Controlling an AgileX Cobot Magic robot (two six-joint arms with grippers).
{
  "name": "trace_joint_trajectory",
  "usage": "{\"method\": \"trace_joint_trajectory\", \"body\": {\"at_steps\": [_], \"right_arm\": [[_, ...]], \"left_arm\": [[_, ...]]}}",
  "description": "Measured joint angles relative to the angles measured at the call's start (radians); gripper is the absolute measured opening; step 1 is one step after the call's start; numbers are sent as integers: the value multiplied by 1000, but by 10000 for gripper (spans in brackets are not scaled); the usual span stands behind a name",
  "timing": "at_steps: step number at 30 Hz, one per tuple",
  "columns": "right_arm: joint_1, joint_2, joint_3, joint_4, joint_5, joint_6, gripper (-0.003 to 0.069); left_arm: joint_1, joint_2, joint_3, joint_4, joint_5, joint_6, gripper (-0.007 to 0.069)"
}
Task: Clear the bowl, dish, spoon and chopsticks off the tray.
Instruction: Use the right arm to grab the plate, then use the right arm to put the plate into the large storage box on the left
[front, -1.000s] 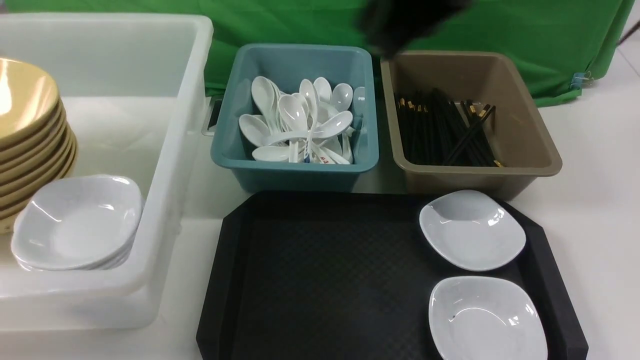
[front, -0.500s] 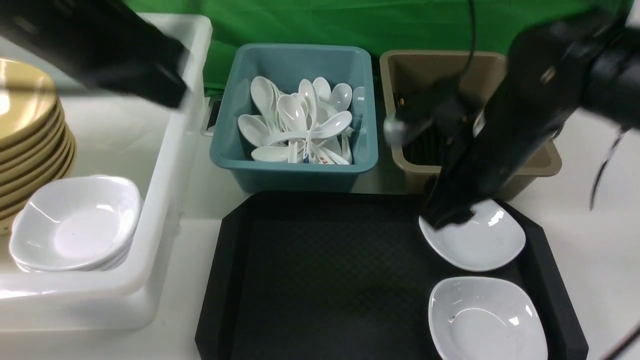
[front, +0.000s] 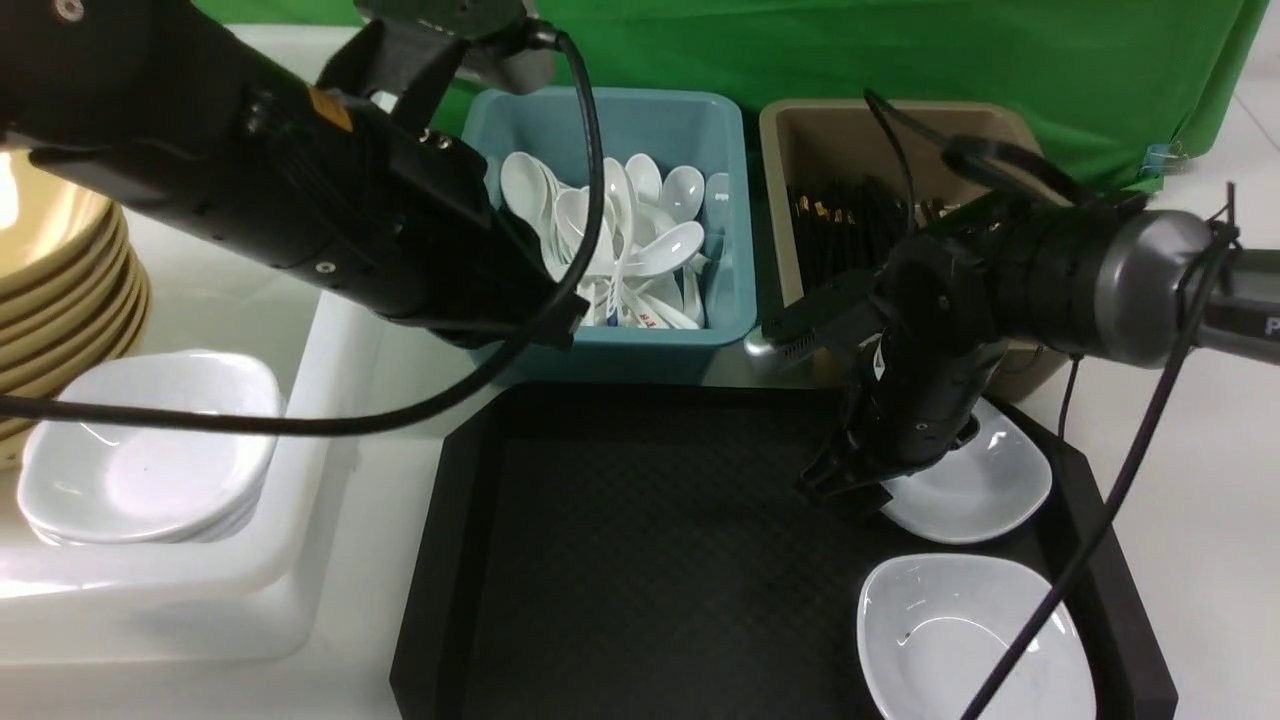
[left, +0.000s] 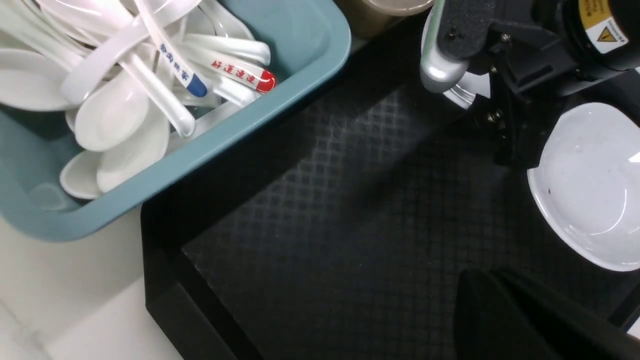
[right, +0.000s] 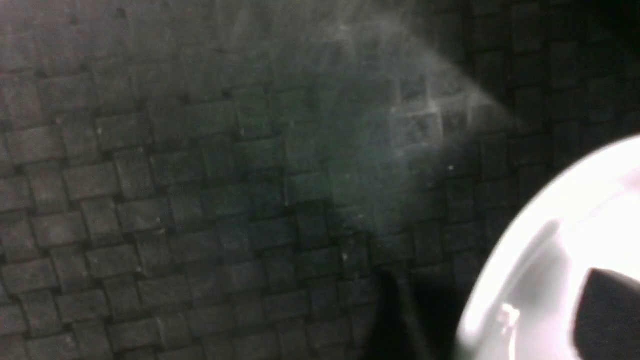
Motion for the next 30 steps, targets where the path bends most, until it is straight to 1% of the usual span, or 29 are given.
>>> {"method": "trace_joint_trajectory", "body": {"at_steps": [1,3,4,7,9,10,11,13,14,16,17,18,19,21,23,24,26,27,28,30], "right_arm": [[0,3,0,0,0,1,344],[0,4,0,-1,13,4,186],[1,-2,0,-2,31,8,155],[1,-15,-1,9,48,-4,147],[1,-36,-1,60,67,-46,139],[2,-39,-1,66,69,-56,136],[10,-63,-1,106,89,-89,116],[35,-127,-1,199,124,-138,62],[47,-159,-1,240,135,-154,41],[70,-218,-1,309,153,-177,27],[73,-225,-3,315,153,-179,27],[89,-273,-18,362,169,-199,27],[93,-278,-22,367,174,-206,27],[120,-327,-99,439,184,-265,27],[140,-335,-184,484,186,-311,27],[155,-332,-238,512,186,-354,27],[190,-310,-332,562,180,-420,27],[203,-298,-369,576,180,-444,27],[240,-257,-471,606,173,-495,27],[282,-194,-594,625,168,-529,27]], "left_arm": [[0,0,0,0,-1,0,-6],[0,0,0,0,-4,0,-6],[0,0,0,0,-4,0,-6],[0,0,0,0,-4,0,-6],[0,-3,0,3,-3,0,-6],[0,-4,0,6,-1,0,-6],[0,-8,0,25,8,-9,-6],[8,-24,-5,89,22,-70,-6],[17,-28,-11,102,26,-92,-6],[39,-40,-32,133,43,-117,-6],[47,-44,-35,137,50,-119,-6],[86,-55,-69,164,83,-132,-6],[103,-58,-78,168,93,-136,-6],[181,-72,-135,180,185,-145,-6],[249,-76,-184,185,266,-161,-6],[288,-77,-213,192,309,-173,-6],[357,-77,-262,203,357,-178,-6],[372,-77,-266,203,362,-179,-5],[426,-78,-291,207,374,-182,-4],[484,-78,-307,207,380,-184,-4]]}}
